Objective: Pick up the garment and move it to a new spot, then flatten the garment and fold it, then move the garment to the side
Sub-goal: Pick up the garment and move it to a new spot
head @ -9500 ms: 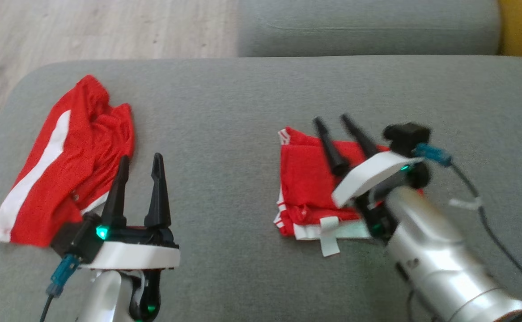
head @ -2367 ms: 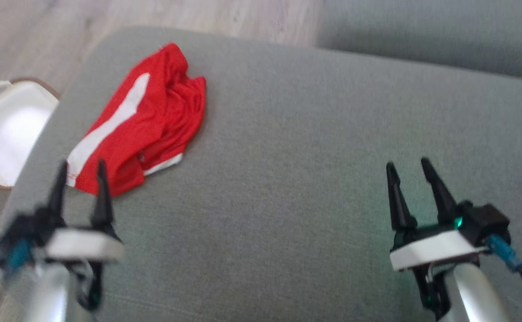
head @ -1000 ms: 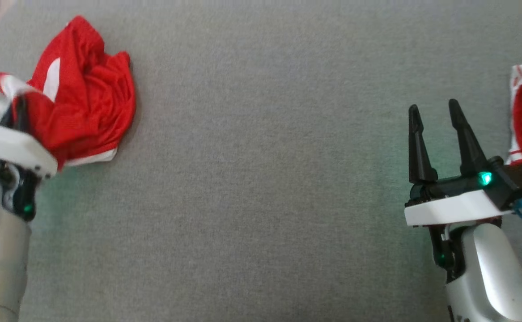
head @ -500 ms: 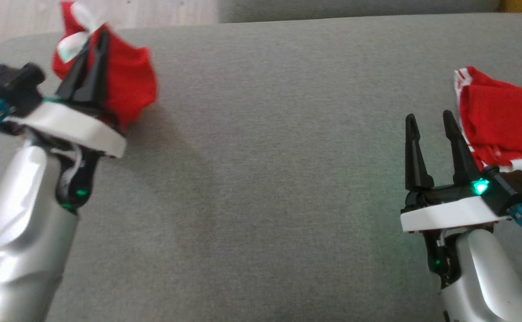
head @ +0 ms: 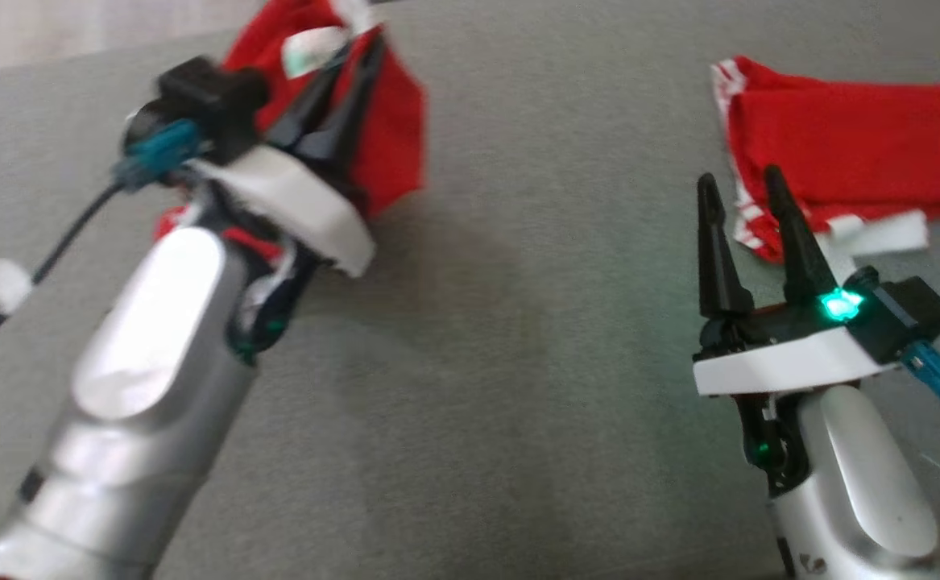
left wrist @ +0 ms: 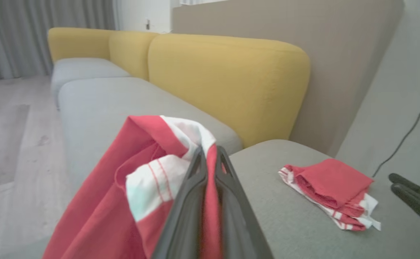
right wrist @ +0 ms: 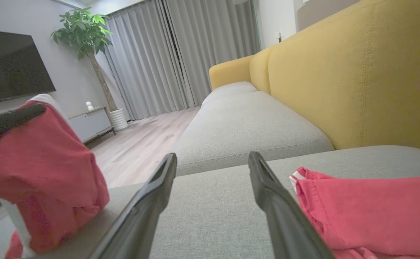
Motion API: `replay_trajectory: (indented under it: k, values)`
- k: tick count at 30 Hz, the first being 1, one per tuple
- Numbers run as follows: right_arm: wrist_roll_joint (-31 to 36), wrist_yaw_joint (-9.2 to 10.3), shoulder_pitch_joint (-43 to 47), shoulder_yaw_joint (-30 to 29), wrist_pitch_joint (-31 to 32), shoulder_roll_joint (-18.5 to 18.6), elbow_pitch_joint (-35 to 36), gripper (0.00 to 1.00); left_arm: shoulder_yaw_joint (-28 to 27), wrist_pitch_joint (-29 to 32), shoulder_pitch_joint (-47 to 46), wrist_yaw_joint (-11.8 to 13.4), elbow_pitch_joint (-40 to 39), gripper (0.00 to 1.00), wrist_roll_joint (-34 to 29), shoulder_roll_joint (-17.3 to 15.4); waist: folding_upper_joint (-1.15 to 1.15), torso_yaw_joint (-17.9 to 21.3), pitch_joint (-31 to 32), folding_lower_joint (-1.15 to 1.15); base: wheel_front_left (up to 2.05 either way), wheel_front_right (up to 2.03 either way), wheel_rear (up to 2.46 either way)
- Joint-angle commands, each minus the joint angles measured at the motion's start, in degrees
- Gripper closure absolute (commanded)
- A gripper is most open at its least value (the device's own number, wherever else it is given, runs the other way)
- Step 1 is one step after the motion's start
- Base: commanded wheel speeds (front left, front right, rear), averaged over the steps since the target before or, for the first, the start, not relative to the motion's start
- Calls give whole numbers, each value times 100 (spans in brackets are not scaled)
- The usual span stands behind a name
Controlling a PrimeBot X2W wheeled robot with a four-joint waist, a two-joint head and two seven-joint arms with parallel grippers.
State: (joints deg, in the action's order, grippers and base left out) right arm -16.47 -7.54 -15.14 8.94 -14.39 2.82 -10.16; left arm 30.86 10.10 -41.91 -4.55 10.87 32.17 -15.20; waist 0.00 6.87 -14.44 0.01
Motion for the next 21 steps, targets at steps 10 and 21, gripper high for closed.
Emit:
replay_trajectory:
  k: [10,21]
  values:
    - [-222,5,-248,313,-61,6,247,0,313,-555,-999,-41,841,0,-607,299,0,679,-235,-1,0,0,0]
    - [58,5,58,-21,-61,6,224,0,-195,-1904,-377,111,1430,0,-420,-24,0,70,141,-1,0,0,0]
